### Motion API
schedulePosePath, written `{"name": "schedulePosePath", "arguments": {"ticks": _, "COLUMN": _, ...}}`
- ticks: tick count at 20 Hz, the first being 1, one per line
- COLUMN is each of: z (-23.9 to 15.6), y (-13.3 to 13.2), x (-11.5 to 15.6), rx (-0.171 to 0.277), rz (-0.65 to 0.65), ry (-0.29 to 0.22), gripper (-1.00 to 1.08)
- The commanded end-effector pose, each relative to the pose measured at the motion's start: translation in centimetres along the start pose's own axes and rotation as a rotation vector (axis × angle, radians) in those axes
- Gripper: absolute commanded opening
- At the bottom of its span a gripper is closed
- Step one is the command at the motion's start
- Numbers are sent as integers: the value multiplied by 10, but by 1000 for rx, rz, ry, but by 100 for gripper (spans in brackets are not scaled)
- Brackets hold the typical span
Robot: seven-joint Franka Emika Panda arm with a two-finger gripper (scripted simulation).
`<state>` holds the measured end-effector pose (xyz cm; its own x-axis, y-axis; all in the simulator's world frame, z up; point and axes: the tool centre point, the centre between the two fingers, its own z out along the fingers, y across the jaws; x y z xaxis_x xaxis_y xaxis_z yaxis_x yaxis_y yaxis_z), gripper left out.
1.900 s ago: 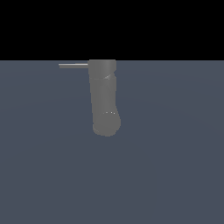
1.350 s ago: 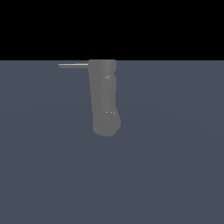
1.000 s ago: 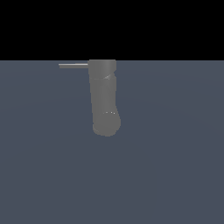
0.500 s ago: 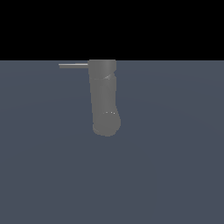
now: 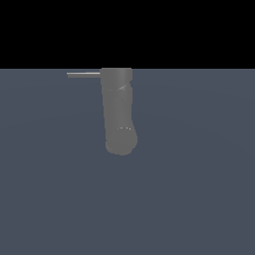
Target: Turn on the faucet by rotating a designated handle.
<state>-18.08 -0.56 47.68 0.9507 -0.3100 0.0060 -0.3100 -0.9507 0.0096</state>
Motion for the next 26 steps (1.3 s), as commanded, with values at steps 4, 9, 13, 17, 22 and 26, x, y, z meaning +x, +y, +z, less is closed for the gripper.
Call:
{"name": "schedulePosePath", "arguments": {"ticks": 4, "z": 10, "y": -19, "x": 23, "rx": -5, "rz": 114, "ry": 2, "gripper": -100}}
{"name": "schedulePosePath", "arguments": {"ticks": 9, "z": 21, "y": -36, "x": 44, "rx": -8, "rz": 216, "ry": 4, "gripper": -100}}
{"name": "schedulePosePath", "arguments": {"ticks": 13, "z": 31, "y": -51, "x": 59, "rx": -9, "rz": 297, "ry": 5, "gripper": -100}}
{"name": "schedulePosePath", "arguments": {"ticks": 17, "z": 42, "y": -67, "x": 74, "rx": -10, "rz": 378, "ry": 6, "gripper": -100}}
{"name": "schedulePosePath", "arguments": {"ticks": 22, "z": 58, "y": -87, "x": 91, "rx": -11, "rz": 480, "ry": 7, "gripper": -100}}
{"name": "schedulePosePath", "arguments": {"ticks": 26, "z": 72, "y": -103, "x": 104, "rx": -10, "rz": 560, "ry": 8, "gripper": -100}}
